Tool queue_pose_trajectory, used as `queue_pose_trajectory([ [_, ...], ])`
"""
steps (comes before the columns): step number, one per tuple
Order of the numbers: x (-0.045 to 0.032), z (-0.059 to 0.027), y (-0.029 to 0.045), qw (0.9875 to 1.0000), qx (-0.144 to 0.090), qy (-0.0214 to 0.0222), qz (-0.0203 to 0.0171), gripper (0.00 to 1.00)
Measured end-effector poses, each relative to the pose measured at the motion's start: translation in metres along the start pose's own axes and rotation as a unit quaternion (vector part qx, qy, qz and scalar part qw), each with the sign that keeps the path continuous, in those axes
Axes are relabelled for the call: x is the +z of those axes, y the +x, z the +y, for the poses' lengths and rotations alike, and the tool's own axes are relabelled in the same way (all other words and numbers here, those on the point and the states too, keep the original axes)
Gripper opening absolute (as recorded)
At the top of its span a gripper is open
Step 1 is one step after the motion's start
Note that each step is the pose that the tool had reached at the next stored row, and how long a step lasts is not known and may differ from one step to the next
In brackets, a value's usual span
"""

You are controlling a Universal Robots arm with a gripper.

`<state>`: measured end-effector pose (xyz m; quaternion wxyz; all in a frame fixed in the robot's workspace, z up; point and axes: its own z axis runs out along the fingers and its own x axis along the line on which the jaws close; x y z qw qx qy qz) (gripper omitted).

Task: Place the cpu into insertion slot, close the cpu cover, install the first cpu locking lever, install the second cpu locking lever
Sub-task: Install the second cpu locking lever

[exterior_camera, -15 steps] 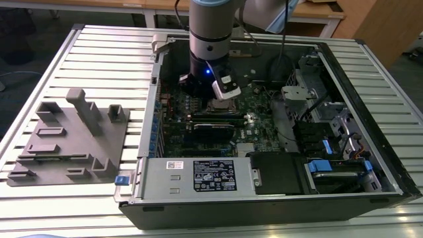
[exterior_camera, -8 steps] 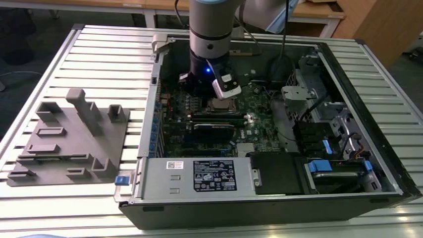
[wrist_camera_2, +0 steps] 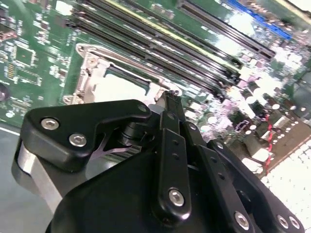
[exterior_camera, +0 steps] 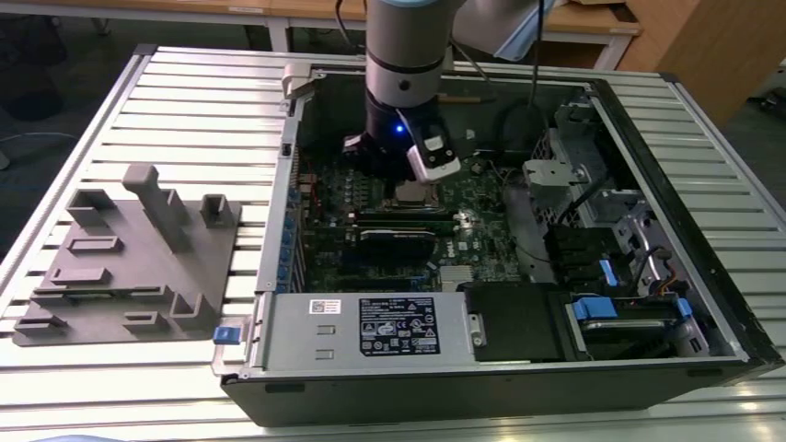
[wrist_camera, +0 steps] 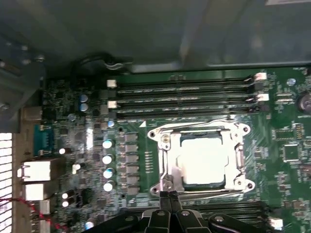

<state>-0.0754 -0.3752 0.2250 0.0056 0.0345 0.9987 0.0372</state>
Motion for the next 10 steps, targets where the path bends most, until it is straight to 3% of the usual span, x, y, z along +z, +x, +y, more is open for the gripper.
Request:
queue_pose_trajectory([
  [10, 0.0011, 0.0077, -0.022, 1.0, 0.0, 0.0016, -0.0001, 0.11],
])
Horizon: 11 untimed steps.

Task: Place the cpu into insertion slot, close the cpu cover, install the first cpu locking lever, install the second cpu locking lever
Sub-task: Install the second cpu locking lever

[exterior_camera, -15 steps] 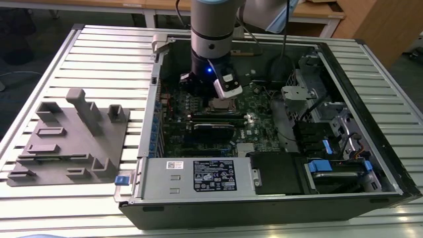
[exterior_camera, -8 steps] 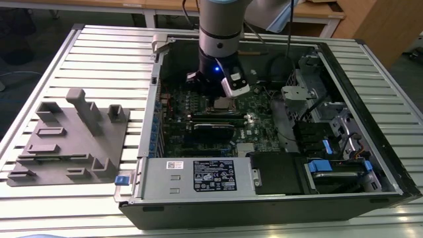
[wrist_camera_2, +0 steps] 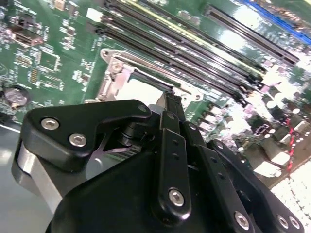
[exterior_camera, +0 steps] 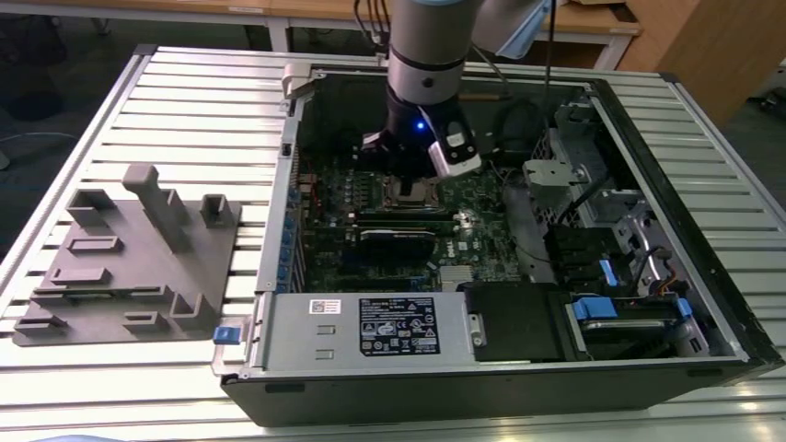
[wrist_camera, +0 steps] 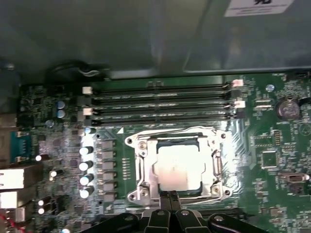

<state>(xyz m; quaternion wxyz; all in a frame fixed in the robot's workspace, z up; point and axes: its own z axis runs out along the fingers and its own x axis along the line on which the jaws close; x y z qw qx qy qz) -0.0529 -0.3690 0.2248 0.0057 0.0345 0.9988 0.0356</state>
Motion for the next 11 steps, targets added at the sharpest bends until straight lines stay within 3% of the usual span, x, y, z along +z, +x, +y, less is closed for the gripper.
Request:
queue_pose_trajectory([
  [11, 0.0021, 0.0166, -0.0066, 1.0, 0.0, 0.0022, -0.0001, 0.11],
])
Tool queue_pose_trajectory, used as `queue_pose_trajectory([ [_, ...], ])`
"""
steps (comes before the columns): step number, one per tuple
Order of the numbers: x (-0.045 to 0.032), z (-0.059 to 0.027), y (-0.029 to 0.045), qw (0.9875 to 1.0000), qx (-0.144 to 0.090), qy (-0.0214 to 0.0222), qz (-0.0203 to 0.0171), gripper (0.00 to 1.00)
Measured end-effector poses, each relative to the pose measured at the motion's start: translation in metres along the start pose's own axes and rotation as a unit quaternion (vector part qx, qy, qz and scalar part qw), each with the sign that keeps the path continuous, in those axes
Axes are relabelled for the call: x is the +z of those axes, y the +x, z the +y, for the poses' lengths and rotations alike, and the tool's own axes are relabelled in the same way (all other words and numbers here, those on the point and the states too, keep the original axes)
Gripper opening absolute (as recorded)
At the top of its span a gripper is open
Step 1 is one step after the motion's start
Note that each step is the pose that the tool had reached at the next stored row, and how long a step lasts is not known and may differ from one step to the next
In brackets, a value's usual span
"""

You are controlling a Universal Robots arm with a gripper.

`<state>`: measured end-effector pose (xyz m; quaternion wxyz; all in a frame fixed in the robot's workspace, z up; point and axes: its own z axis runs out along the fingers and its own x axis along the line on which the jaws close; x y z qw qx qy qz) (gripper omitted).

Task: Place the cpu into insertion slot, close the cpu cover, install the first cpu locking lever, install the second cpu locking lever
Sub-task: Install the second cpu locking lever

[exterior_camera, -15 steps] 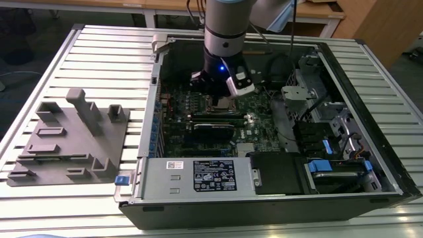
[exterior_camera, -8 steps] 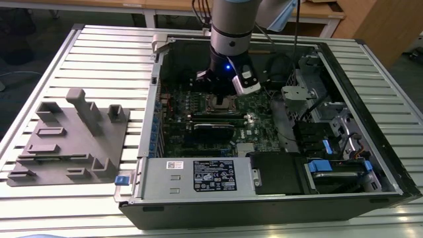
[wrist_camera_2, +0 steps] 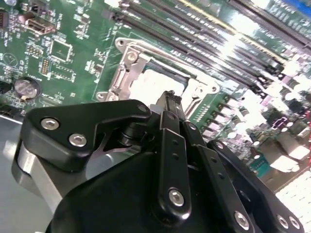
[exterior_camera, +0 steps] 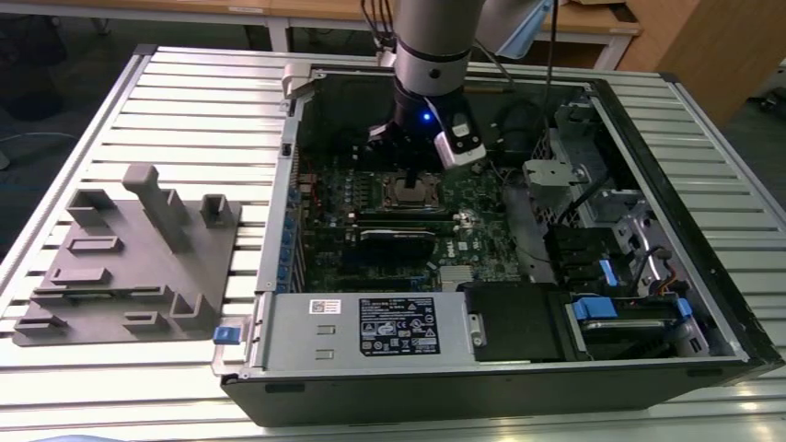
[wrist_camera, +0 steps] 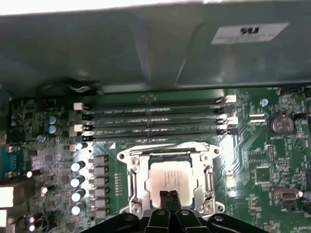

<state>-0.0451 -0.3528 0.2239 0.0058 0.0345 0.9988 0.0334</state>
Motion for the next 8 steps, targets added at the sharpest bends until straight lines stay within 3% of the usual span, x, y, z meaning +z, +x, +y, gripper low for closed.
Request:
queue_pose_trajectory([
  [8, 0.0002, 0.001, -0.0018, 1.0, 0.0, 0.0003, 0.0, 0.11],
])
